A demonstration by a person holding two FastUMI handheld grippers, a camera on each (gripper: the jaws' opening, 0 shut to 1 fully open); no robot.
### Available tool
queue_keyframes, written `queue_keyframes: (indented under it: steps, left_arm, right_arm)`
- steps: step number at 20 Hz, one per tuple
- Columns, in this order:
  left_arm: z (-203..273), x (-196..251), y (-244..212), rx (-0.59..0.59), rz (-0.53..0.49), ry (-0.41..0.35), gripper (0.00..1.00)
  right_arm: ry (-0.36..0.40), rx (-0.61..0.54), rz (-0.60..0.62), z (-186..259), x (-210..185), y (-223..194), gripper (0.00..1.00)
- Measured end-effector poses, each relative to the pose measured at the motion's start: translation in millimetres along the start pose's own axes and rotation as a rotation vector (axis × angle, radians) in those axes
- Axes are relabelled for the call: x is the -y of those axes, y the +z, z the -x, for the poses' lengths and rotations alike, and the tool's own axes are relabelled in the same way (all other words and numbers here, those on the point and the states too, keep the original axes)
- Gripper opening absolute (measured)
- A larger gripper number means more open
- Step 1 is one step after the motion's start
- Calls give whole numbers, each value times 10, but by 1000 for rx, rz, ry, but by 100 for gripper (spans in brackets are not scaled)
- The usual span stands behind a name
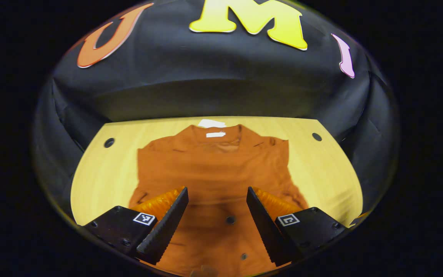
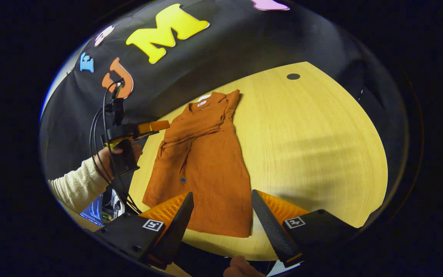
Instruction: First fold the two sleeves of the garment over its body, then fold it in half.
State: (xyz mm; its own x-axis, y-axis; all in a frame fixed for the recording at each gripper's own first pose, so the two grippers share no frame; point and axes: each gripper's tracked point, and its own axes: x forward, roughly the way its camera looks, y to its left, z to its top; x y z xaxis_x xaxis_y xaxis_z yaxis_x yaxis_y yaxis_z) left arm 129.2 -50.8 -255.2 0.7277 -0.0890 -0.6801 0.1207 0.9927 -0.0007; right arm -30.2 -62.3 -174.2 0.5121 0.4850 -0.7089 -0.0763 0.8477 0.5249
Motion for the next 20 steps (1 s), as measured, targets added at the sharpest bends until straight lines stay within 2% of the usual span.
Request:
queue_keyframes:
  steps: [3, 4, 5, 6, 9, 10, 11, 12, 15, 17, 19, 20]
  left_arm:
    - [381, -556, -482, -5, -20, 81, 99]
    - [489, -713, -658, -9, -19, 96, 99]
    - [559, -871, -846, -18, -19, 113, 99]
    - [652, -1052, -1036, -34, -15, 141, 99]
    - [888, -1476, -1666, -138, 14, 192, 99]
    - [970, -1587, -1850, -176, 30, 201, 99]
    - [1043, -1645, -1999, -210, 54, 193, 99]
    - [1108, -1674, -2137, -252, 80, 175, 99]
    - [1285, -1685, -2399, -365, 187, 112, 99]
    - [1377, -1545, -2484, -445, 274, 24, 99]
    - [1492, -1347, -2528, -537, 369, -70, 99]
    - [1526, -1283, -2447, -541, 389, -110, 99]
  right_arm:
    - [-20, -50, 73, -200, -73, -234, 97]
    - [-28, -58, 96, -244, -80, -296, 93]
    - [-39, -69, 115, -293, -84, -360, 98]
    - [-56, -79, 127, -347, -68, -417, 98]
    - [-203, -111, 84, -490, 243, -512, 98]
    - [-211, -122, 36, -539, 262, -530, 93]
    - [-200, -133, -10, -564, 241, -554, 97]
    - [-189, -154, -35, -544, 193, -598, 97]
    - [-189, -220, 3, -503, 249, -689, 97]
    - [-167, -289, 16, -428, 301, -776, 97]
    - [-128, -347, -16, -397, 343, -815, 97]
    - [-97, -389, -47, -383, 344, -859, 97]
